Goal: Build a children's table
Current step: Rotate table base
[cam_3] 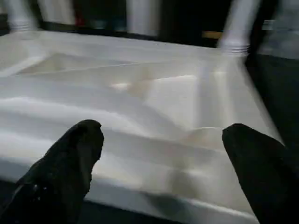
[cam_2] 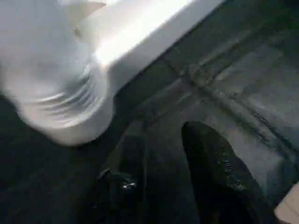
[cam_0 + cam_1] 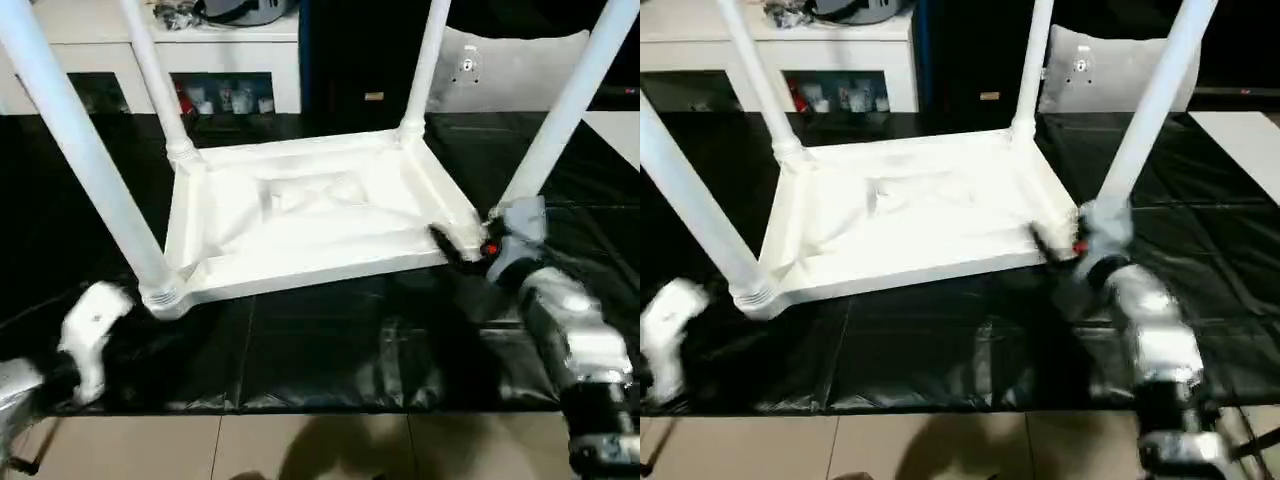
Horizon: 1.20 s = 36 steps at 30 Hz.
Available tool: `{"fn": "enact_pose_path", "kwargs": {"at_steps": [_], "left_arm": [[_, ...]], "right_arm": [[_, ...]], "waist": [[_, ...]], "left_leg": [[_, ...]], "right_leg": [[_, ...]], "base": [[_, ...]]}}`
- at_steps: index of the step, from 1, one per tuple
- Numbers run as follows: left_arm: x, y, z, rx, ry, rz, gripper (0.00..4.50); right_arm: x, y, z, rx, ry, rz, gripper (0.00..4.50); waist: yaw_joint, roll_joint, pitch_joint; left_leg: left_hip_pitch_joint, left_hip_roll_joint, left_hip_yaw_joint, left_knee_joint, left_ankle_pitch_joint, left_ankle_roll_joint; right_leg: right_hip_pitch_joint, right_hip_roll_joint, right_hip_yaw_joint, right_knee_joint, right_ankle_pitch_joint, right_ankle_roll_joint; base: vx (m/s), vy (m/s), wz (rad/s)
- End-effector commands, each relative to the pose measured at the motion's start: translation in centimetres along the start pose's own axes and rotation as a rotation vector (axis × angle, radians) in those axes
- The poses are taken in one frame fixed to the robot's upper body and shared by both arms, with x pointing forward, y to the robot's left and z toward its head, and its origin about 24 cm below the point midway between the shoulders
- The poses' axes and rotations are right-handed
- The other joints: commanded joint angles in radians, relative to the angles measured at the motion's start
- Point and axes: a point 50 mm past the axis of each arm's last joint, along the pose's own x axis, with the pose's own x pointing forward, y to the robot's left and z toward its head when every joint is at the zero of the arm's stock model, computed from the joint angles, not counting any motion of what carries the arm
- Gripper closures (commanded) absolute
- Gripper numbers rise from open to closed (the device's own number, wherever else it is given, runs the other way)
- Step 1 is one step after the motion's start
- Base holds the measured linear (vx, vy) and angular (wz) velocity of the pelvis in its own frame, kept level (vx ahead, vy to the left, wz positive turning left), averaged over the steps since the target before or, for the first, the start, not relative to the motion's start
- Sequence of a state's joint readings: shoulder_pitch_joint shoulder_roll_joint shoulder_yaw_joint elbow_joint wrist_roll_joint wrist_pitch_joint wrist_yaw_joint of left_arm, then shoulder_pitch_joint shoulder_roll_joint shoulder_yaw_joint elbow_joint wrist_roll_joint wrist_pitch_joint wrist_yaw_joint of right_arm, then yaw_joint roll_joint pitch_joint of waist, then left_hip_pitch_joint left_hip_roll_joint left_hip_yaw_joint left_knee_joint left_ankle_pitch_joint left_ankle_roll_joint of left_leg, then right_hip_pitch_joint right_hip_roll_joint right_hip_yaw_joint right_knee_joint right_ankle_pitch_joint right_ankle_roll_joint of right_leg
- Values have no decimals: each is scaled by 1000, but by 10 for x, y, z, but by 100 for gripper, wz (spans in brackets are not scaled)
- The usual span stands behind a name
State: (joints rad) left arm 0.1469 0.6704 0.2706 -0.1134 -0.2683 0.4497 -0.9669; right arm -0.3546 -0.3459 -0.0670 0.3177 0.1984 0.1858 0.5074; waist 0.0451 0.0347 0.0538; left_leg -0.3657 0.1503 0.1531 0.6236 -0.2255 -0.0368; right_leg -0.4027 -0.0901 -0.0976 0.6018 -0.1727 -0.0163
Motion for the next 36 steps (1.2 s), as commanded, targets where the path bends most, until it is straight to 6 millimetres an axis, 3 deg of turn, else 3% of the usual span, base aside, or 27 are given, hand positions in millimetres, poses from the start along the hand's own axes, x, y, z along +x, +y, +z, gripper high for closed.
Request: {"fn": "enact_pose_path", "kwargs": {"at_steps": [1,8,10,18,22,25,26,27,29,36], "left_arm": [[-16,23,11,8,-50,81,297],[-21,38,27,21,-112,79,227],[-21,40,30,42,-111,76,217],[-6,56,48,65,-141,54,144],[-3,59,50,68,-141,52,119],[10,60,61,58,-218,13,93],[16,60,64,55,-238,-3,93],[21,60,66,53,-254,-12,87],[32,62,70,58,-282,11,55],[56,48,81,22,-387,-64,55]], "right_arm": [[1,14,0,-10,2,86,0],[0,25,-12,-21,124,169,0],[0,27,-13,-25,131,180,0],[-5,43,-19,58,169,257,0],[-4,44,-19,71,155,260,0],[0,49,-24,10,184,243,0],[2,47,-26,-7,210,198,0],[4,45,-28,-15,235,156,0],[7,40,-32,-25,279,112,0],[16,29,-38,-51,364,33,0]], "waist": [[-2,-1,-49],[0,5,-48],[0,3,-50],[2,11,-52],[1,6,-53],[-1,10,-53],[-2,3,-49],[2,6,-51],[6,4,-53],[16,7,-55]], "left_leg": [[6,68,-21,-101,-276,43],[15,71,-23,-108,-322,3],[13,71,-21,-106,-304,1],[18,71,-22,-105,-288,-5],[15,70,-21,-105,-279,-8],[15,71,-21,-104,-278,-13],[15,69,-19,-106,-281,-15],[22,66,-19,-104,-286,-25],[17,71,-22,-105,-282,-34],[23,70,-15,-101,-283,-39]], "right_leg": [[40,-64,62,-76,-351,-193],[42,-66,66,-73,-333,-198],[44,-68,68,-71,-316,-201],[47,-68,68,-69,-300,-207],[49,-69,68,-69,-292,-210],[49,-73,68,-69,-300,-218],[47,-69,67,-75,-320,-211],[45,-71,67,-76,-340,-208],[49,-74,68,-71,-324,-205],[45,-75,68,-73,-318,-218]], "base": [[0,0,0],[0,0,0],[0,0,0],[0,0,0],[0,0,0],[0,0,0],[0,0,0],[0,0,0],[0,0,0],[0,0,0]]}}
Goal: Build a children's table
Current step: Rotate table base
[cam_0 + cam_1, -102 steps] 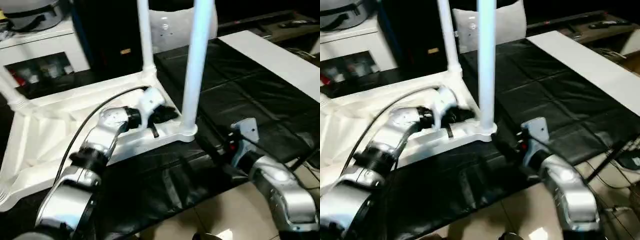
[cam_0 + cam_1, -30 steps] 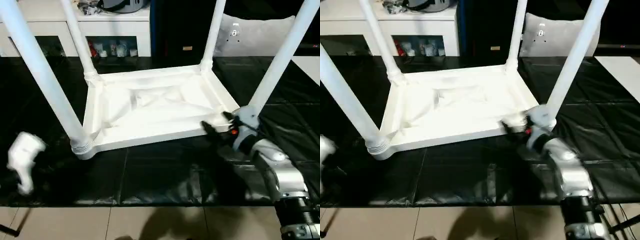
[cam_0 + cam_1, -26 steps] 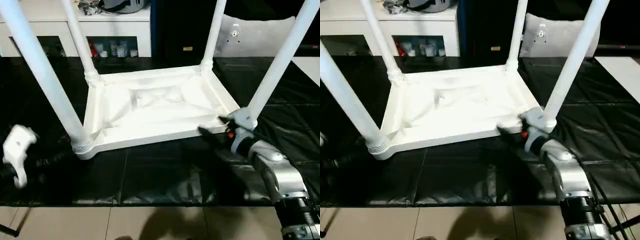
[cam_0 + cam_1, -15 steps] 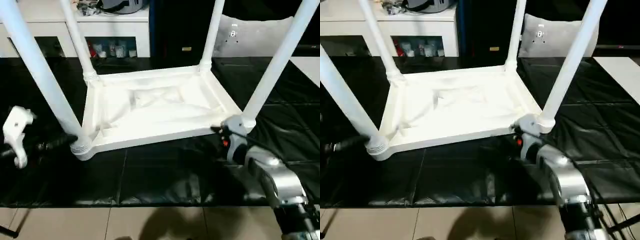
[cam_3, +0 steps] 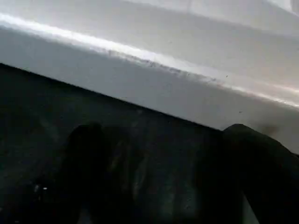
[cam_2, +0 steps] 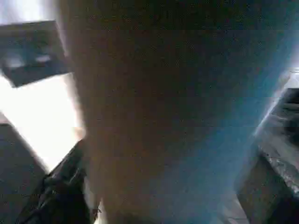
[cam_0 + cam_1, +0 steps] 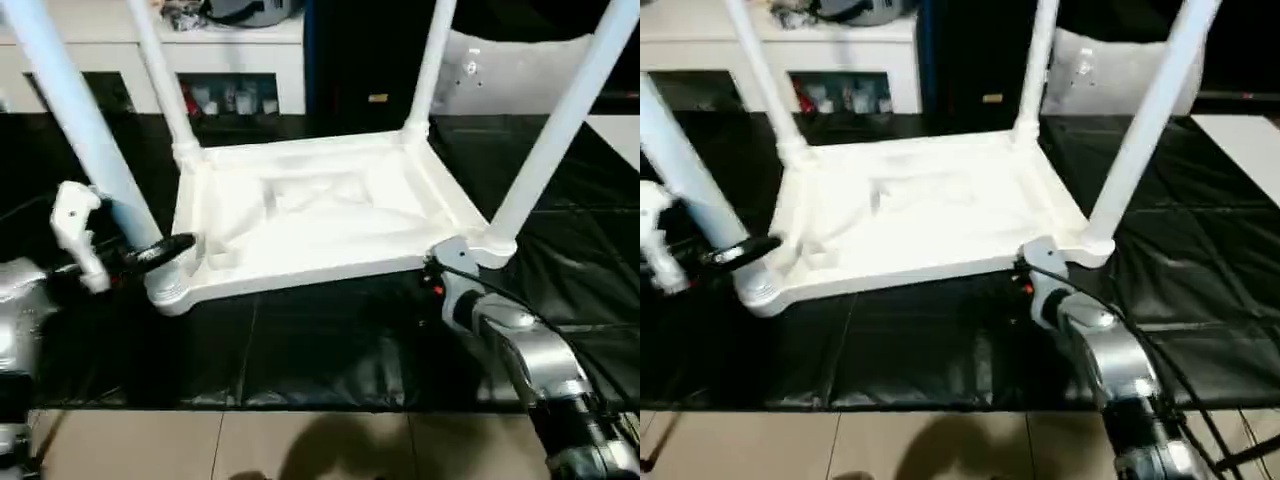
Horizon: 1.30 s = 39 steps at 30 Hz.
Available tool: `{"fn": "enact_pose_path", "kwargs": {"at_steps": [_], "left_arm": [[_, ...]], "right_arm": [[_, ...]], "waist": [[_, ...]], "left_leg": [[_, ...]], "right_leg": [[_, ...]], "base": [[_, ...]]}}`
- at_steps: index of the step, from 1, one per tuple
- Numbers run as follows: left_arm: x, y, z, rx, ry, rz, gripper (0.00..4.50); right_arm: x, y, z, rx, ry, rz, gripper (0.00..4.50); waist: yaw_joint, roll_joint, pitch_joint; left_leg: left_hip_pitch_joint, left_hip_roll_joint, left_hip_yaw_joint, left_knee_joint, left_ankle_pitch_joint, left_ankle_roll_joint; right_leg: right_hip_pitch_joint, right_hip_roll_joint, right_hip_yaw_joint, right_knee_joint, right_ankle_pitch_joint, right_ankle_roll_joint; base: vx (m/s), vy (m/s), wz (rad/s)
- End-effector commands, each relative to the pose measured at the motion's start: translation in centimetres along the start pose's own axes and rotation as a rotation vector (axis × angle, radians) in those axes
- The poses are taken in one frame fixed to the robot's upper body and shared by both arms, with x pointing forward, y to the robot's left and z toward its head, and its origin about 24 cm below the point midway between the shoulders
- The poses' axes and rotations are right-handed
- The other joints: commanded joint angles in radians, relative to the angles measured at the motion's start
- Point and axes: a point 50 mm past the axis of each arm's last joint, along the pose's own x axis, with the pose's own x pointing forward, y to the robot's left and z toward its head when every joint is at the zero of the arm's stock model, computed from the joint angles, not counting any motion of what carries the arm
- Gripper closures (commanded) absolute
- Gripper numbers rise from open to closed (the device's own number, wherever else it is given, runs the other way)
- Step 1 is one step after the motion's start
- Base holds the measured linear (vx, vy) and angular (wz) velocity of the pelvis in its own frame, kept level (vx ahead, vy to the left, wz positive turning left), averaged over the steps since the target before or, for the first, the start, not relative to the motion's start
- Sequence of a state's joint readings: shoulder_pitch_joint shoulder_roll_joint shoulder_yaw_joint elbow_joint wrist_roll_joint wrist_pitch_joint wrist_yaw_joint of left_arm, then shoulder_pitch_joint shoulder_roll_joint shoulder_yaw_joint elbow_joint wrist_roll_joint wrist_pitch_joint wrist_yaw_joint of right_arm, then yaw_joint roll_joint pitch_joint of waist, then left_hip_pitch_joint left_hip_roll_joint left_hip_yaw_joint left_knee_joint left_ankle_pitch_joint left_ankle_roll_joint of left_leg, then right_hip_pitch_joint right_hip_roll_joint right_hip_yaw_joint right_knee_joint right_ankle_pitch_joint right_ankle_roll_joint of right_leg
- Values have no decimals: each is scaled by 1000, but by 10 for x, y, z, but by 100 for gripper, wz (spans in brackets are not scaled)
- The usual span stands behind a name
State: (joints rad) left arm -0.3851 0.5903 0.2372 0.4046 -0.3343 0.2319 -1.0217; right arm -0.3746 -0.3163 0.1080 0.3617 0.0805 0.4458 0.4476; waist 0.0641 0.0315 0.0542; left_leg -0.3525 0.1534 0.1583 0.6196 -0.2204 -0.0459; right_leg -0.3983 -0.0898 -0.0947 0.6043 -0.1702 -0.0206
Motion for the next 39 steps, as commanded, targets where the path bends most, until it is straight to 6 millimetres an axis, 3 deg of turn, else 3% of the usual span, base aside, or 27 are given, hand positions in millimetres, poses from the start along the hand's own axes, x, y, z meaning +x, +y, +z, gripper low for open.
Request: {"fn": "enact_pose_path", "kwargs": {"at_steps": [1,2,3,4,5,6,7,8,9,11,12,13,16,17,23,27,32,39], "left_arm": [[10,-18,7,-22,-21,-140,55],[11,-29,6,-51,-12,-241,55],[12,-37,5,-72,-3,-307,55],[12,-44,4,-82,11,-358,55],[13,-55,3,-92,33,-427,55],[14,-60,4,-96,38,-453,55],[16,-67,4,-101,44,-497,55],[20,-79,5,-115,44,-554,55],[27,-93,5,-113,40,-602,55],[38,-107,3,-94,36,-633,55],[42,-111,3,-89,29,-639,55],[49,-117,4,-94,7,-641,55],[64,-130,8,-118,-32,-673,55],[70,-137,9,-129,-39,-700,55],[85,-159,14,-159,-54,-772,55],[94,-179,18,-179,-74,-845,55],[107,-194,22,-179,-103,-877,55],[129,-205,31,-122,-163,-807,55]], "right_arm": [[5,-6,5,-8,-9,-39,0],[9,-8,7,0,-19,-53,0],[12,-9,9,5,-26,-61,0],[15,-9,11,7,-33,-66,0],[19,-8,14,9,-46,-62,0],[20,-8,16,9,-51,-60,0],[22,-7,19,8,-58,-56,0],[25,-6,21,9,-62,-52,0],[28,-3,24,2,-63,-35,0],[32,3,28,-16,-69,-14,0],[33,5,29,-23,-71,-6,0],[35,9,30,-31,-76,12,0],[40,17,34,-50,-89,53,0],[42,21,36,-64,-95,71,0],[48,36,40,-99,-119,160,0],[49,44,41,-117,-125,219,0],[50,52,39,-129,-124,301,0],[51,49,44,-107,-177,264,0]], "waist": [[-2,9,-56],[-5,9,-59],[-6,7,-56],[-5,9,-56],[-9,8,-55],[-8,0,-58],[-8,3,-57],[-11,-12,-56],[-9,-4,-55],[-14,-4,-52],[-18,-29,-51],[-17,-18,-50],[-23,-18,-50],[-29,-23,-50],[-37,-29,-54],[-34,-28,-56],[-38,-27,-56],[-43,-33,-54]], "left_leg": [[6,67,-21,-98,-288,-30],[2,74,-26,-100,-275,-38],[-2,72,-23,-102,-273,-36],[8,72,-18,-100,-281,-35],[0,69,-18,-100,-270,-28],[2,72,-15,-99,-263,-25],[-2,71,-15,-98,-248,-18],[-3,72,-11,-97,-234,-10],[-4,71,-13,-95,-233,-7],[-5,71,-13,-95,-238,-8],[-6,70,-9,-96,-235,-5],[-6,70,-13,-95,-238,-7],[-5,70,-12,-95,-242,-11],[-8,70,-12,-95,-241,-12],[-12,71,-6,-87,-176,15],[-11,71,-5,-85,-142,30],[-10,71,-5,-83,-151,38],[-13,70,-6,-82,-172,42]], "right_leg": [[44,-74,64,-74,-319,-210],[48,-84,66,-64,-296,-224],[49,-78,63,-67,-300,-221],[39,-74,65,-69,-293,-228],[45,-72,65,-64,-274,-236],[45,-74,66,-62,-266,-238],[48,-76,65,-60,-266,-241],[48,-74,66,-62,-267,-242],[50,-78,67,-62,-298,-239],[48,-75,66,-69,-342,-223],[49,-74,66,-76,-366,-207],[49,-76,65,-74,-404,-195],[46,-74,65,-79,-407,-189],[49,-72,64,-77,-390,-192],[53,-71,67,-70,-312,-220],[55,-68,64,-67,-274,-233],[55,-68,63,-68,-278,-240],[56,-69,61,-81,-344,-213]], "base": [[0,0,0],[0,0,0],[0,0,0],[0,0,0],[0,0,0],[0,0,0],[0,0,0],[0,0,0],[0,0,0],[0,0,0],[0,0,0],[0,0,0],[0,0,0],[0,0,0],[0,0,0],[0,0,0],[0,0,0],[0,0,0]]}}
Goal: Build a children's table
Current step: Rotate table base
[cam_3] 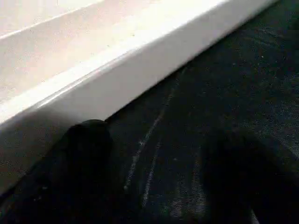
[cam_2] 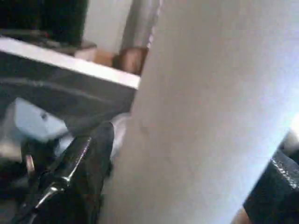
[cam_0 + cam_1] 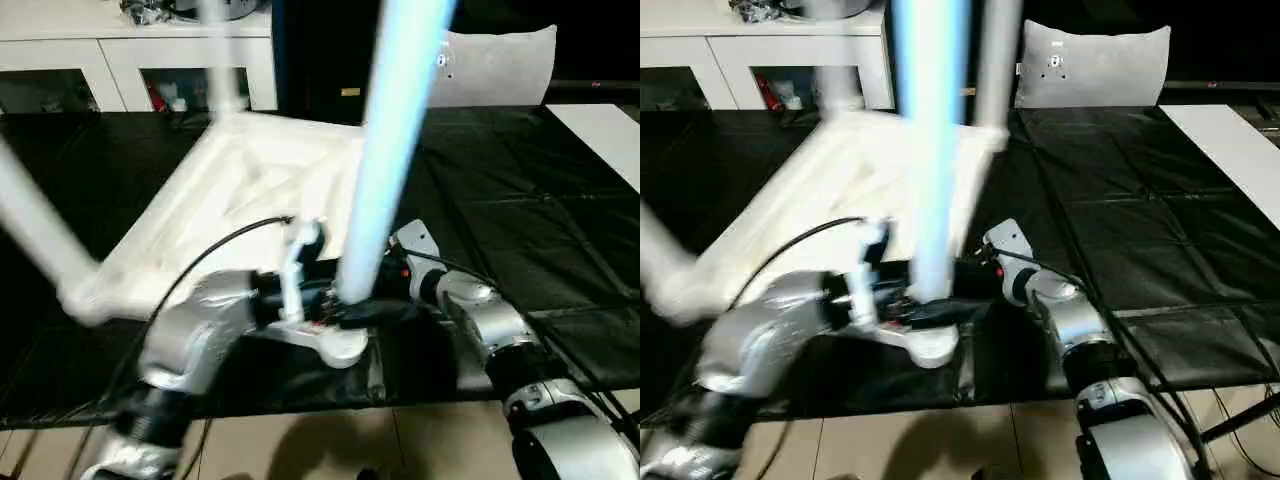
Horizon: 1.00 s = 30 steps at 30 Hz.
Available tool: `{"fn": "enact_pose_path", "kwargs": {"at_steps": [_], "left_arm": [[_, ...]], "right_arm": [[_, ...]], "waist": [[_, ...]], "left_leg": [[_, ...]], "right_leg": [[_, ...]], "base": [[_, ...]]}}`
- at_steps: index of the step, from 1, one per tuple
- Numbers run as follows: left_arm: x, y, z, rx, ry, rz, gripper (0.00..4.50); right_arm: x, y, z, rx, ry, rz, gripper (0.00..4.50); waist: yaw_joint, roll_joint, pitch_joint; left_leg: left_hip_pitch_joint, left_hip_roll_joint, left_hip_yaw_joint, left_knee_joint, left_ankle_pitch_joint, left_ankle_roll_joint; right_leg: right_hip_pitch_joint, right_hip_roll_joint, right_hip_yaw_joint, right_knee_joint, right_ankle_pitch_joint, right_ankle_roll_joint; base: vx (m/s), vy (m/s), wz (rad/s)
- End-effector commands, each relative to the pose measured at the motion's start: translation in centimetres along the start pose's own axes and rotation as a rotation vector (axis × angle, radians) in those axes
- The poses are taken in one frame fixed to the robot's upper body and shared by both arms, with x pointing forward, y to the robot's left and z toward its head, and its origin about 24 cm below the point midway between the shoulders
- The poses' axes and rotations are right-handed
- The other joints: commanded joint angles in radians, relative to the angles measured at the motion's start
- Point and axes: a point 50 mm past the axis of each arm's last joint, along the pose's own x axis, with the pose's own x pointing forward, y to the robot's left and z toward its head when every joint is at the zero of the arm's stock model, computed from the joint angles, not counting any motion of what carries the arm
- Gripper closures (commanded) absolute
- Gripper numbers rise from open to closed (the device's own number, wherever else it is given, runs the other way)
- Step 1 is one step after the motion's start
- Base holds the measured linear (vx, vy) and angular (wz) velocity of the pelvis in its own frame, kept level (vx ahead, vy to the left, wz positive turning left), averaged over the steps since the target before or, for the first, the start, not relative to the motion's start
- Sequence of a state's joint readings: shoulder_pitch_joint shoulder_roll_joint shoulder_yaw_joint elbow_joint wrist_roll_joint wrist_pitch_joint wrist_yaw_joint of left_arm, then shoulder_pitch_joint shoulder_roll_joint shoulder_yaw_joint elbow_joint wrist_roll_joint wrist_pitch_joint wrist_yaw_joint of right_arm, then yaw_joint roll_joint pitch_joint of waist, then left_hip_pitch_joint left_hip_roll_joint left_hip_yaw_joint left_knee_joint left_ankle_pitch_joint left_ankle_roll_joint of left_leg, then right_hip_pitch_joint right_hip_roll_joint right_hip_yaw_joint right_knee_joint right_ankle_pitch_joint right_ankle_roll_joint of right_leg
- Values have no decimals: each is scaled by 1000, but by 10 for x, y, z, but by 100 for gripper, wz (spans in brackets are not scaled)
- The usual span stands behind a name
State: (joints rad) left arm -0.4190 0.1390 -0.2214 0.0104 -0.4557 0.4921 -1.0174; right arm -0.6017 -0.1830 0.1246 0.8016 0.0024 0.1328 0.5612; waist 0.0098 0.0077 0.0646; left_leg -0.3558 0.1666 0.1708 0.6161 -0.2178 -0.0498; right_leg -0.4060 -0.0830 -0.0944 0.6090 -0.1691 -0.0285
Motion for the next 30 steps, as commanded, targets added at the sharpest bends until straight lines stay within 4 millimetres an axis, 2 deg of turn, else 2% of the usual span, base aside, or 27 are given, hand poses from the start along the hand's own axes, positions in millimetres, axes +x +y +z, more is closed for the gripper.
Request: {"fn": "enact_pose_path", "kwargs": {"at_steps": [1,2,3,4,5,6,7,8,11,12,14,17,18,22,27,28,30], "left_arm": [[19,-3,6,61,-5,-24,55],[21,-2,7,75,-10,-9,55],[24,2,8,97,-10,26,55],[24,2,8,97,-10,26,55],[25,9,10,129,-10,91,55],[22,18,11,153,-4,157,55],[21,20,11,158,-3,169,55],[15,26,13,168,-7,205,55],[9,31,15,179,-6,236,55],[0,36,16,192,1,273,55],[-7,40,15,199,10,298,55],[-14,44,13,204,27,328,55],[-21,48,9,221,59,367,55],[-35,49,-2,234,136,399,55],[-54,33,-24,240,337,260,55],[-57,33,-27,226,362,251,55],[-61,35,-30,220,401,260,55]], "right_arm": [[13,18,24,-43,-92,70,0],[12,16,24,-47,-93,55,0],[11,11,23,-36,-95,18,0],[11,11,23,-36,-95,18,0],[7,1,22,-7,-101,-45,0],[1,-12,18,24,-93,-128,0],[0,-14,17,29,-91,-145,0],[-6,-24,13,35,-90,-197,0],[-13,-32,6,51,-74,-257,0],[-22,-42,-5,81,-47,-313,0],[-28,-46,-13,100,-28,-328,0],[-33,-48,-19,109,-21,-324,0],[-37,-49,-20,102,-31,-321,0],[-46,-45,-13,71,-114,-267,0],[-66,-31,0,-25,-195,-76,0],[-68,-30,1,-46,-200,-51,0],[-72,-28,2,-55,-202,-25,0]], "waist": [[13,-9,-65],[11,-10,-66],[12,-5,-66],[11,-7,-67],[10,-9,-68],[11,-8,-68],[11,-4,-69],[13,-5,-70],[21,-8,-72],[27,-8,-70],[29,-9,-69],[28,-10,-67],[27,-10,-65],[28,-10,-63],[33,-8,-66],[35,-4,-65],[38,-2,-64]], "left_leg": [[-8,58,-19,-78,-175,45],[-10,59,-20,-79,-174,46],[-9,58,-20,-77,-168,47],[-9,57,-18,-77,-167,49],[-9,57,-19,-78,-165,53],[-8,57,-19,-77,-154,55],[-7,56,-18,-76,-150,55],[-5,56,-18,-75,-148,56],[-6,57,-16,-74,-134,56],[-4,57,-15,-75,-132,57],[-5,55,-14,-76,-148,54],[-6,52,-15,-76,-174,52],[-7,51,-16,-77,-191,52],[-5,55,-18,-81,-212,47],[-2,62,-19,-85,-201,56],[-2,63,-19,-87,-189,61],[0,62,-18,-87,-190,56]], "right_leg": [[63,-77,61,-85,-347,-203],[63,-76,60,-85,-343,-202],[63,-77,60,-84,-330,-206],[62,-75,60,-86,-327,-206],[63,-74,59,-83,-318,-210],[63,-72,59,-84,-303,-207],[62,-71,59,-82,-293,-207],[62,-72,58,-83,-287,-208],[63,-73,59,-79,-273,-212],[61,-72,59,-79,-268,-215],[63,-72,58,-81,-292,-207],[63,-73,56,-88,-348,-185],[61,-71,55,-94,-386,-164],[56,-72,56,-100,-446,-129],[52,-69,60,-94,-404,-137],[51,-68,61,-88,-363,-148],[51,-67,60,-89,-347,-166]], "base": [[0,0,0],[0,0,0],[0,0,0],[0,0,0],[0,0,0],[0,0,0],[0,0,0],[0,0,0],[0,0,0],[0,0,0],[0,0,0],[0,0,0],[0,0,0],[0,0,0],[0,0,0],[0,0,0],[0,0,0]]}}
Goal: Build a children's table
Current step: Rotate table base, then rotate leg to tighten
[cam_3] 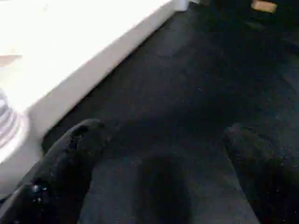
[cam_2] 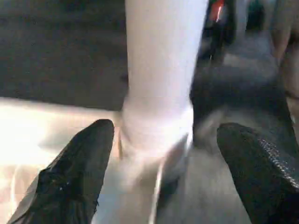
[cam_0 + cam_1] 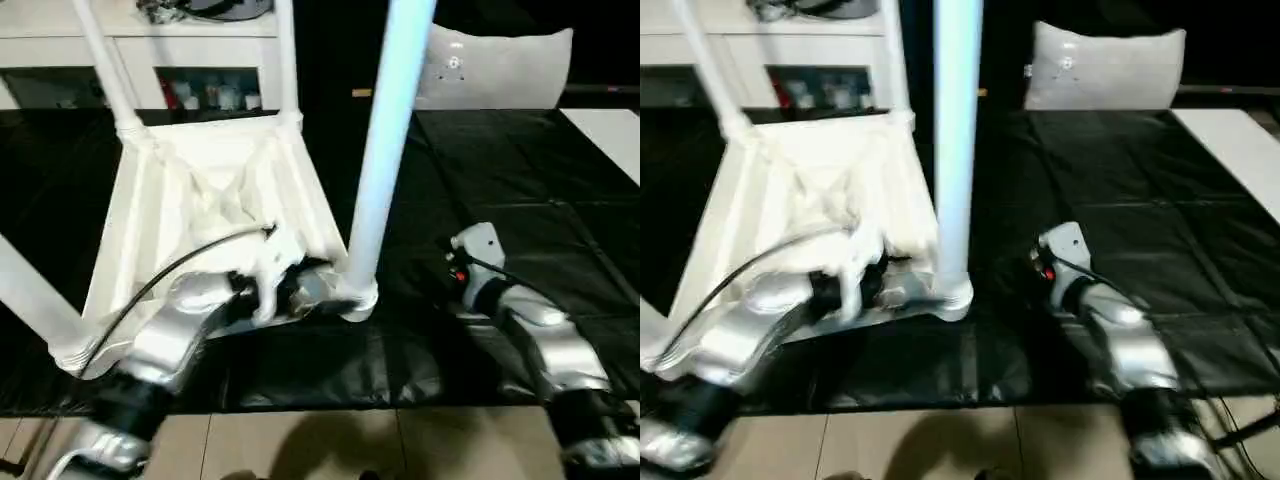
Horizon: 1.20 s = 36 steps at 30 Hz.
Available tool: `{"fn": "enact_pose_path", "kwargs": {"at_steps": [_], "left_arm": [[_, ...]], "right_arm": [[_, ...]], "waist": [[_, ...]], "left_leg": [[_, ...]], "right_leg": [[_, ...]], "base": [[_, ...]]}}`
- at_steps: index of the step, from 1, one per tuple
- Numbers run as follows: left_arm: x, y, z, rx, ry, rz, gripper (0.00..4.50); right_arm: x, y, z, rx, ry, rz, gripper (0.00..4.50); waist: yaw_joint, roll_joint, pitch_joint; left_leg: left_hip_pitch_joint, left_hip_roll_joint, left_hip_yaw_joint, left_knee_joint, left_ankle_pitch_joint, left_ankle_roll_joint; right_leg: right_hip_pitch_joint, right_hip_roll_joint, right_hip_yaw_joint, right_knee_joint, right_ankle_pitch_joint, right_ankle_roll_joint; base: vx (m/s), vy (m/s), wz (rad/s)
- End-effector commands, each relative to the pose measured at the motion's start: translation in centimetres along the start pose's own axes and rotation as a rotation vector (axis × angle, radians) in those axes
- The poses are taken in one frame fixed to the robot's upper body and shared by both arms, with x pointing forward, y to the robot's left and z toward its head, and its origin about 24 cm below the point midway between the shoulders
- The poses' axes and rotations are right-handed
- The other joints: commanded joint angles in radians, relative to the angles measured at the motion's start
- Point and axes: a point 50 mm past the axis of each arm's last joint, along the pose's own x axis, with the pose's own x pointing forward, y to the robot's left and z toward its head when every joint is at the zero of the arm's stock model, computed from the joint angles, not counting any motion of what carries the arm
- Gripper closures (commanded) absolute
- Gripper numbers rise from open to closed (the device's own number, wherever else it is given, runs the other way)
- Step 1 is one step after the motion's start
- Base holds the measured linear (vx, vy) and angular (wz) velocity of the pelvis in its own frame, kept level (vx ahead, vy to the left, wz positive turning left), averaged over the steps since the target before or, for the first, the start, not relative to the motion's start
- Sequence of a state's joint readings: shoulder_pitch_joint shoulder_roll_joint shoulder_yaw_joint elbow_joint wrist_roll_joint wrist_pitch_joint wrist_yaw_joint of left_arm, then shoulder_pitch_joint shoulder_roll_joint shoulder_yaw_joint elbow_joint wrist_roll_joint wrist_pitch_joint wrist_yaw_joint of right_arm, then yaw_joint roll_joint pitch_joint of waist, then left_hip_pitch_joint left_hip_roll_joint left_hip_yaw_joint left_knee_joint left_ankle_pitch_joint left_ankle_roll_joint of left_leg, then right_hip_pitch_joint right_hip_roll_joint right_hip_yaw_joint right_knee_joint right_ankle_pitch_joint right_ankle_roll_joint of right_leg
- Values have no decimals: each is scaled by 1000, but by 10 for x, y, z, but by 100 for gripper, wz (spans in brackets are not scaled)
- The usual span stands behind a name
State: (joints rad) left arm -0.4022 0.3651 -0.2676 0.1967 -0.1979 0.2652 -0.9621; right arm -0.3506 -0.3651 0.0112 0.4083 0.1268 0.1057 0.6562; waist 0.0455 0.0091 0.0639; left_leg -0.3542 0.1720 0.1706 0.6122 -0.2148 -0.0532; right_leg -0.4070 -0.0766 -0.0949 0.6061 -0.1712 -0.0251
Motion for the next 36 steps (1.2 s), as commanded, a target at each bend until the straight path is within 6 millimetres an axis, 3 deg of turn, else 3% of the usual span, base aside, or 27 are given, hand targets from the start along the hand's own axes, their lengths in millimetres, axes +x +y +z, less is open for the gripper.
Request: {"fn": "enact_pose_path", "kwargs": {"at_steps": [1,5,6,9,10,11,18,21,22,30,36], "left_arm": [[1,1,-1,26,56,-22,83],[-6,14,-12,55,148,20,103],[-6,15,-13,50,159,12,129],[-7,19,-13,37,186,-1,136],[-7,23,-14,34,203,-8,157],[-7,24,-15,28,212,-13,172],[-7,25,-19,-10,252,-41,224],[-7,24,-20,-17,259,-56,235],[-7,24,-20,-19,257,-59,263],[-8,22,-21,-15,274,-63,318],[-5,19,-19,-12,283,-75,385]], "right_arm": [[-3,5,8,-17,-24,70,0],[-18,12,13,-87,9,243,0],[-21,13,14,-93,17,264,0],[-27,16,14,-97,49,336,0],[-30,19,15,-98,68,384,0],[-31,20,15,-100,75,396,0],[-33,20,22,-113,79,407,0],[-33,21,24,-107,81,417,0],[-33,22,25,-105,83,422,0],[-30,25,26,-91,85,422,0],[-29,25,26,-86,90,418,0]], "waist": [[3,-4,-64],[16,-7,-64],[17,-10,-64],[19,-9,-64],[19,-2,-62],[19,-4,-64],[21,-4,-67],[20,-3,-66],[20,-3,-67],[20,-5,-65],[21,-5,-66]], "left_leg": [[0,58,-17,-83,-194,58],[0,53,-17,-81,-192,66],[-3,54,-18,-82,-186,65],[-1,55,-19,-82,-183,67],[-2,53,-19,-81,-186,67],[0,54,-18,-80,-186,66],[-3,55,-19,-79,-153,65],[-2,56,-19,-79,-163,63],[-1,56,-19,-79,-165,63],[-1,56,-20,-80,-169,57],[-1,56,-19,-79,-163,58]], "right_leg": [[53,-74,62,-86,-341,-173],[59,-74,62,-90,-353,-149],[60,-78,63,-90,-357,-148],[58,-79,61,-92,-376,-151],[57,-77,60,-94,-380,-153],[57,-78,60,-94,-376,-152],[61,-81,59,-89,-323,-179],[61,-81,59,-90,-336,-178],[61,-81,59,-91,-338,-178],[61,-82,58,-95,-376,-162],[61,-82,59,-93,-364,-168]], "base": [[0,0,0],[0,0,0],[0,0,0],[0,0,0],[0,0,0],[0,0,0],[0,0,0],[0,0,0],[0,0,0],[0,0,0],[0,0,0]]}}
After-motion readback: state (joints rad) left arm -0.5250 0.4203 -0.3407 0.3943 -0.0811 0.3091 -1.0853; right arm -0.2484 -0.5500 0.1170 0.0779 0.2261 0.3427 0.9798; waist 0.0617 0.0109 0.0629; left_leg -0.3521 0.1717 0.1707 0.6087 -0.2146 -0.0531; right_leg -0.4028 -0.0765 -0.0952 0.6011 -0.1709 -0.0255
